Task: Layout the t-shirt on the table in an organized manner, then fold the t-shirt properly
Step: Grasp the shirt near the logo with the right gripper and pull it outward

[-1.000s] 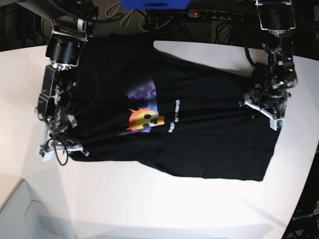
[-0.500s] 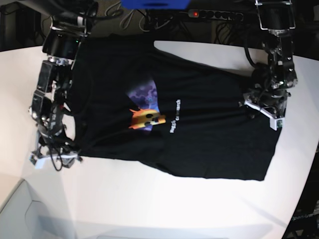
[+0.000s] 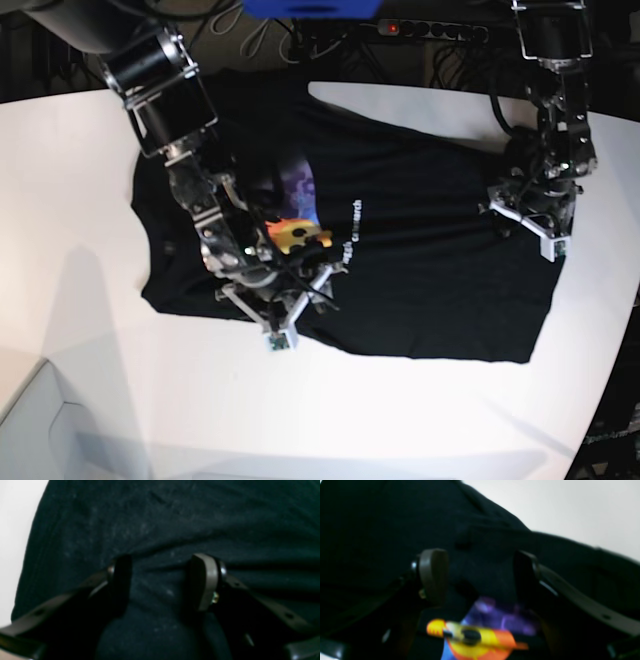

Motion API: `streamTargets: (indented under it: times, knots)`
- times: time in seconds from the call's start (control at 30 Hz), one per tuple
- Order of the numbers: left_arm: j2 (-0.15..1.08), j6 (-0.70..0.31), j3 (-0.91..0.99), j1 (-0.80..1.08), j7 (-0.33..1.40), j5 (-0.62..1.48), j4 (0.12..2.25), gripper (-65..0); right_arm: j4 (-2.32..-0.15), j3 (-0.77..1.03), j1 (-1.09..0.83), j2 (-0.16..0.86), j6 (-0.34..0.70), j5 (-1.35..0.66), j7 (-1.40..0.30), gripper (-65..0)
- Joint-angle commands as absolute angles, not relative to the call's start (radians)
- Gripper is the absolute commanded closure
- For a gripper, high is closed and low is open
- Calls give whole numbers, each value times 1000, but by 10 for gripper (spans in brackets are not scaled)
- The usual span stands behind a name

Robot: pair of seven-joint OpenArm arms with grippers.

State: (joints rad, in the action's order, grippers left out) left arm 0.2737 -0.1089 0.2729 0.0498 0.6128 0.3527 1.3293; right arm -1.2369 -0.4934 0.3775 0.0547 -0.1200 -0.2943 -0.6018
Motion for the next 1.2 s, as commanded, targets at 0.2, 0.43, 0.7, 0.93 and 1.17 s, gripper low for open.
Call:
streamTargets:
  times: [0.2,0.43,0.7,0.93,1.17]
  knots:
    - [277,-104,274,77,671,354,1325,-367,-1059,-558,487,51,-120,-289,-440,-427]
    - [277,-104,271,81,676,354,1325,-367,-966,-613,499,50,-120,-288,-323,-425]
    - [277,-104,271,81,671,354,1325,-367,-912,-608,499,48,-120,-288,-219,-300]
    - [277,-104,271,76,668,354,1317,-367,-917,-605,501,54,-120,-289,-219,-82]
    - [277,-104,271,73,667,354,1314,-367,-920,-604,504,58,-120,-289,-217,0]
